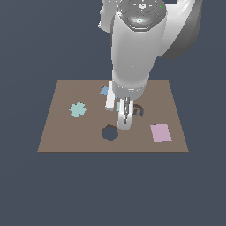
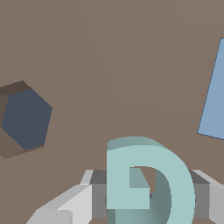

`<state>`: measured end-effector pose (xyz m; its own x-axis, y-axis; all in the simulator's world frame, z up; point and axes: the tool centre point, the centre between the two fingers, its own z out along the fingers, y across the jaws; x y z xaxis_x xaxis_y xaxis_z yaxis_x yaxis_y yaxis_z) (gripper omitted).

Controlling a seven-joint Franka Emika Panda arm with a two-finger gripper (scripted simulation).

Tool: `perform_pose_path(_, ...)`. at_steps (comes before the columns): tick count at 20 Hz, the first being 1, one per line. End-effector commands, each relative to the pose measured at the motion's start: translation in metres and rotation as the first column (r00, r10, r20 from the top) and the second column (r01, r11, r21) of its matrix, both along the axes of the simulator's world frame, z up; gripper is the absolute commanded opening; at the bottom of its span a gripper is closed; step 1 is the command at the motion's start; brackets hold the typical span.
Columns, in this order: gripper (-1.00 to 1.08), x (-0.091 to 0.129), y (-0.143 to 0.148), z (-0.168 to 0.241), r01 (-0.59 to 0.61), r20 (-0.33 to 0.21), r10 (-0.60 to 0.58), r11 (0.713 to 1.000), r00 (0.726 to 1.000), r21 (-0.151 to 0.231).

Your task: Insert a designated object into the corresponding slot on a board.

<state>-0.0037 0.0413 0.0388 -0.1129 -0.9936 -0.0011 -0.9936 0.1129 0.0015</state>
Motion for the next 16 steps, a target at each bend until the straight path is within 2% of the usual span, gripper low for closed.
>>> perform_pose_path(1,-1.0,-0.002,0.013,0.001,0.036,0.001,-0.036,0.999,0.999,0.0)
perform_pose_path(9,-1.0,-0.002,0.04,0.001,0.102,0.0,-0.102,0.995,0.995,0.0)
perform_pose_path(16,-1.0,-0.002,0.046,0.001,0.113,0.0,-0.113,0.994,0.994,0.0)
